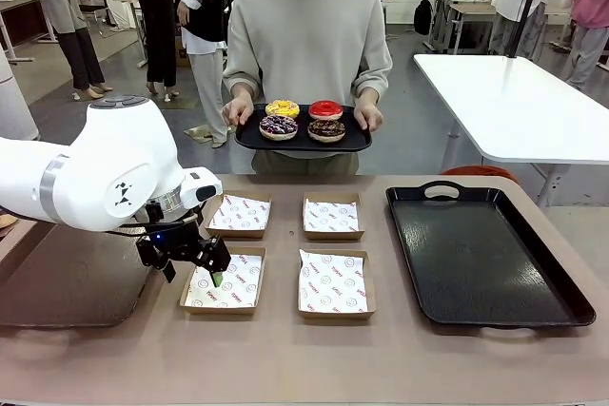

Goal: Individually package the donuts and arrange them on the tray.
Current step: Pick up one Paper togo box.

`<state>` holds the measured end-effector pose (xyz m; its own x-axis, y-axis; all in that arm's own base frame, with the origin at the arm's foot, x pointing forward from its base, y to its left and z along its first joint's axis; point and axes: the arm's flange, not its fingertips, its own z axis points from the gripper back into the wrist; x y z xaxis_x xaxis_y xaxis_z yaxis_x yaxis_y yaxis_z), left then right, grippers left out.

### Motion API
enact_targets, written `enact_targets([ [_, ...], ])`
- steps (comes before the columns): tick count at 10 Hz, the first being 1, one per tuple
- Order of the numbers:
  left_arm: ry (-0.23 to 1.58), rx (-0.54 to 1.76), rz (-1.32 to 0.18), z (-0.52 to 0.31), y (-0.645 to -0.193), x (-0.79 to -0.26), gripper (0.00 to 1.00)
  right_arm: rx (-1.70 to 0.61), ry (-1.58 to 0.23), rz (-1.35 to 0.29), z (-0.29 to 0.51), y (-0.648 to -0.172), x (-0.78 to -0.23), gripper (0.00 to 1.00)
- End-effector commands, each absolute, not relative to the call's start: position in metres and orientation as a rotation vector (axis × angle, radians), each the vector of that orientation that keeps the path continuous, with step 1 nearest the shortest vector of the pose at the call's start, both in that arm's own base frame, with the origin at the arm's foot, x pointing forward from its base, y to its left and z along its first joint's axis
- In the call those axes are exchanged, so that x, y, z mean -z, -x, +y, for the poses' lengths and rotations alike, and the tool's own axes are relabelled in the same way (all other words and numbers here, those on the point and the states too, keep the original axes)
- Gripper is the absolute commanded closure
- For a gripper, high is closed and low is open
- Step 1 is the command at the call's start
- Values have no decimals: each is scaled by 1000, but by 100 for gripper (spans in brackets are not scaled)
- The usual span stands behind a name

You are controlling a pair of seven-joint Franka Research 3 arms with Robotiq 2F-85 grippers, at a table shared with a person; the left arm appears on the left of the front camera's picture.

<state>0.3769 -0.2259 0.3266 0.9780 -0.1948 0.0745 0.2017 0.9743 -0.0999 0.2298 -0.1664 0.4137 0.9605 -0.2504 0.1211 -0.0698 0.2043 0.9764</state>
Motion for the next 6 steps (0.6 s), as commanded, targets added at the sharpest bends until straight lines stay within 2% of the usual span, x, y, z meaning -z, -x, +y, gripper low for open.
enact_targets([
  [1, 107, 200, -64, -226, -377, -327, 0, 126, -1385, -286, -167, -230, -414, 0],
  [6, 1, 44, -79, -241, -379, -332, 0, 126, -1385, -286, -167, -230, -414, 0],
])
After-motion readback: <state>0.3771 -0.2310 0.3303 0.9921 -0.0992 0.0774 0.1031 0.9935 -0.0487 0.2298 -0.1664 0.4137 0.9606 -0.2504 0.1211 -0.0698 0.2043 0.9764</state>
